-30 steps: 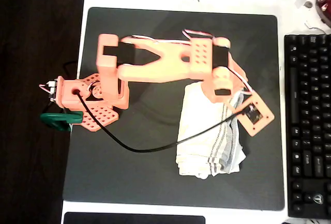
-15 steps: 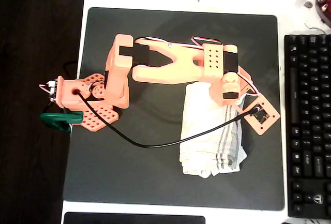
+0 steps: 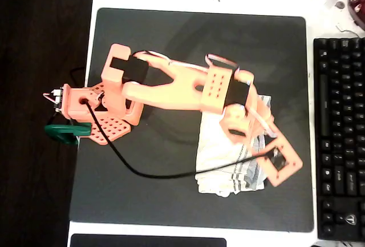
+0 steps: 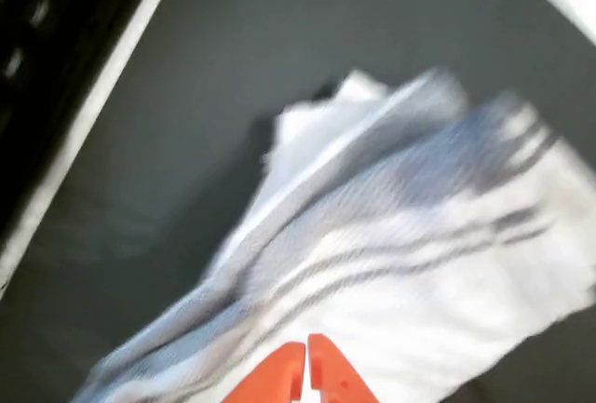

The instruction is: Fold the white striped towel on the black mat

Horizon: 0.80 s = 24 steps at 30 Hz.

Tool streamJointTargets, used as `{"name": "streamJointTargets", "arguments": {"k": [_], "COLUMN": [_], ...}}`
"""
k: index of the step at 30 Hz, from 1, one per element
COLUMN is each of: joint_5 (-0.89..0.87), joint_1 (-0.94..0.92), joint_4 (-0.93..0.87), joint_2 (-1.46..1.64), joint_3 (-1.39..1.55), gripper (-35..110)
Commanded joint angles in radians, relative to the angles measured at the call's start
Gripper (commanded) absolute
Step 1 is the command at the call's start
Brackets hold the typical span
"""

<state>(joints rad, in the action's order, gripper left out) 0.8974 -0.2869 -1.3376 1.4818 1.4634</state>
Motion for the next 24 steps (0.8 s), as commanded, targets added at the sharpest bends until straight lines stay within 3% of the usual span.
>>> {"name": "streamJointTargets", "arguments": {"k": [1,13,24], "joint_5": [0.051,0.186,0.198], "joint_1": [-0.061,-0.126,-0.083], "joint_4": [0.049,0.373,0.184], "joint_2": [0.037,-0.138,0.098], "joint_3": [0.037,0.13,0.169], "gripper": [0,0,2]}}
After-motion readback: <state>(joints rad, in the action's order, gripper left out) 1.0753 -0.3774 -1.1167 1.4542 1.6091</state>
